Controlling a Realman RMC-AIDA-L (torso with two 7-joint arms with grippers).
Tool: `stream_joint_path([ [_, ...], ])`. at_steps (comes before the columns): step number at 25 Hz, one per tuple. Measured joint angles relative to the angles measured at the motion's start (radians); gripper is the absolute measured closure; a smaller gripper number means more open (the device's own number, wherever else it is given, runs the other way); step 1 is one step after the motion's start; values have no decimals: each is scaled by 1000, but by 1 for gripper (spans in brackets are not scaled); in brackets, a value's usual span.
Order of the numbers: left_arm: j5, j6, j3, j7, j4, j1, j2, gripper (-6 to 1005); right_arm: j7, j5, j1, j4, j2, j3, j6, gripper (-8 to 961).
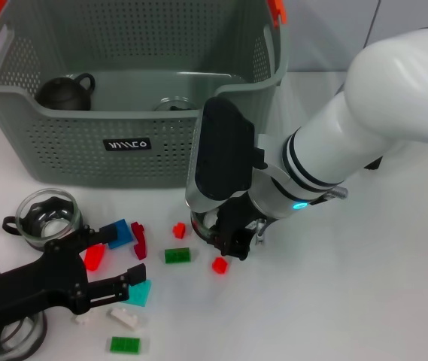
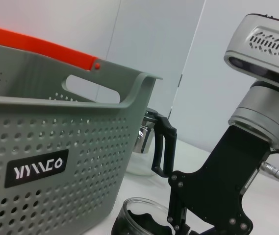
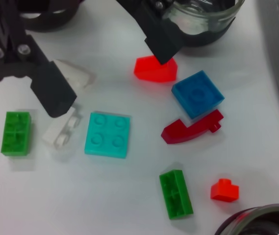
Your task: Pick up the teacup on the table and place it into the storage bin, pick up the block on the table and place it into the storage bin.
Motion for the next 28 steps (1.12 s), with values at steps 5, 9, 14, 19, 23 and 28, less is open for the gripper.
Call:
stream_joint_path([
  [5, 0, 1, 0, 0, 5, 1, 0, 68, 13, -16, -34, -83, -10, 29, -77, 891],
  [9, 0, 3, -1, 0, 3, 2, 0, 68, 26, -88, -116, -283, -12, 142, -303, 890],
  [14, -6, 1, -2, 0, 2, 4, 0, 68, 103, -113, -207, -729, -12, 321, -632, 890],
  [19, -7, 0, -1, 0, -1, 1, -1, 68, 174, -59, -145, -843, -10, 474, -707, 891],
  [23, -10, 0, -2, 7, -1, -2, -1, 69, 239, -45, -38, -794, -9, 632, -611, 891],
  [28, -11, -2, -1, 8, -1, -5, 0, 69, 240, -91, 106, -543, -17, 717, -382, 891],
])
